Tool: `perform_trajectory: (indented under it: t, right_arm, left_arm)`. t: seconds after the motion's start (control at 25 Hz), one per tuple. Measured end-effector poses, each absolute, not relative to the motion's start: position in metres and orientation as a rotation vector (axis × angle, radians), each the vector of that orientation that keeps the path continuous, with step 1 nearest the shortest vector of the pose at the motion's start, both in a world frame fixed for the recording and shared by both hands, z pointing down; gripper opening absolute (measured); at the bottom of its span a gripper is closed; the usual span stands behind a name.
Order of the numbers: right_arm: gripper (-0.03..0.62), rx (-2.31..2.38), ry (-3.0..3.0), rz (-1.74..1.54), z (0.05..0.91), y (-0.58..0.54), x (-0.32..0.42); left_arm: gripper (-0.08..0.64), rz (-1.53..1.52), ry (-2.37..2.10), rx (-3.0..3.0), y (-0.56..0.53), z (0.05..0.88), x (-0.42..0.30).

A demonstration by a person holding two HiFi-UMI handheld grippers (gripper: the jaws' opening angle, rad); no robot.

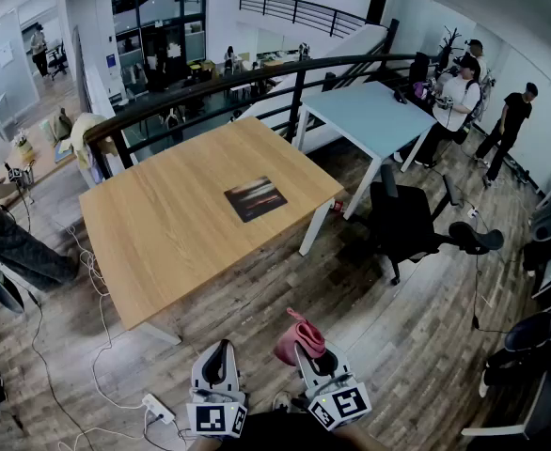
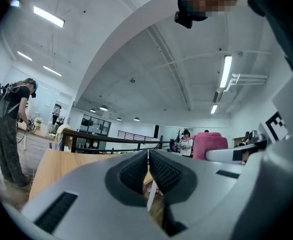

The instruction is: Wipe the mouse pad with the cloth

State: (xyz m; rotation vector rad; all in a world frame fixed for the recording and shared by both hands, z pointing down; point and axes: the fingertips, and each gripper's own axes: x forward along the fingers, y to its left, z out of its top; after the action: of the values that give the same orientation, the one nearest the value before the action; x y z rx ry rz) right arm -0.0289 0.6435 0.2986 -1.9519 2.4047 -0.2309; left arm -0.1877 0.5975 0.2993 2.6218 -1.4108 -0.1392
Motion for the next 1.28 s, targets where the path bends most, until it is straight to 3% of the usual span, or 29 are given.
perform_trajectory:
  t: [0.44, 1.28]
  right_arm:
    - [0.095, -1.946, 2.385, -0.240, 0.295, 0.641, -0.029]
    - [0.097, -2.034, 2.327, -0.239, 0.293, 0.594, -0.096]
  left_arm:
    - [0.027, -0.139, -1.400, 2.613, 0.596, 0.301, -0.189]
    - [0.028, -0.152, -1.309, 2.644, 0.543, 0.301, -0.254]
